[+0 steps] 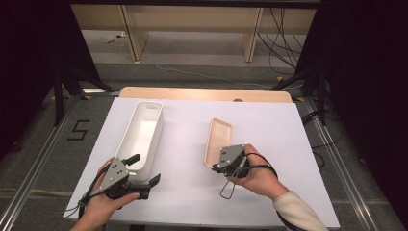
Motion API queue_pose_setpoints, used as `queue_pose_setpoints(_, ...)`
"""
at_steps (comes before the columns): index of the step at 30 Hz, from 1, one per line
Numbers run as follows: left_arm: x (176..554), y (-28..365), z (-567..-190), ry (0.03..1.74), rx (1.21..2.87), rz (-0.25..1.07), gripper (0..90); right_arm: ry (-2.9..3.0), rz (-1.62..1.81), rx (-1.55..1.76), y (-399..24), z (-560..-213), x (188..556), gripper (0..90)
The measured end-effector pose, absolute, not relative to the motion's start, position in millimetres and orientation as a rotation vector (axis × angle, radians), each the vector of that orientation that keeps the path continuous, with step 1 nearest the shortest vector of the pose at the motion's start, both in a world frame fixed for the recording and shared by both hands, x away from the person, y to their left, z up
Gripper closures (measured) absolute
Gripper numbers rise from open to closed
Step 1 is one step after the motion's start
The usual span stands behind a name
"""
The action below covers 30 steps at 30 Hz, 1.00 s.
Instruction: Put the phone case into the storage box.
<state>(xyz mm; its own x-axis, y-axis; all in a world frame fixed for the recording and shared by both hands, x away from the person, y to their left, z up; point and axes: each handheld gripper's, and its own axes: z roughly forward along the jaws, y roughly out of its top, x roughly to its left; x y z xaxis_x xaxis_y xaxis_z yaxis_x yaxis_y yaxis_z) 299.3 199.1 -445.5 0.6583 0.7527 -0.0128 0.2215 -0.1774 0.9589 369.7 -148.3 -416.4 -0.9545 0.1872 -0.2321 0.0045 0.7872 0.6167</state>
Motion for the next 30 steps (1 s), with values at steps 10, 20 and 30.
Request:
queue_pose_setpoints(10, 299.3, 198.8, -445.5, 0.794, 1.723, 0.573, 6.1, 2.669, 1.102, 0.184, -151.4, -414.7, 370.1, 88.1)
queue_pose_setpoints(20, 299.6, 195.9, -439.7, 0.8, 1.696, 0.561, 7.9, 2.643, 1.169, 0.186, -150.6, -411.7, 369.4, 88.1)
queue_pose_setpoints(30, 322.4, 183.1, -416.4, 0.824, 1.726, 0.506, 11.0, 2.624, 1.201, 0.164, -149.0, -408.0, 367.1, 88.1)
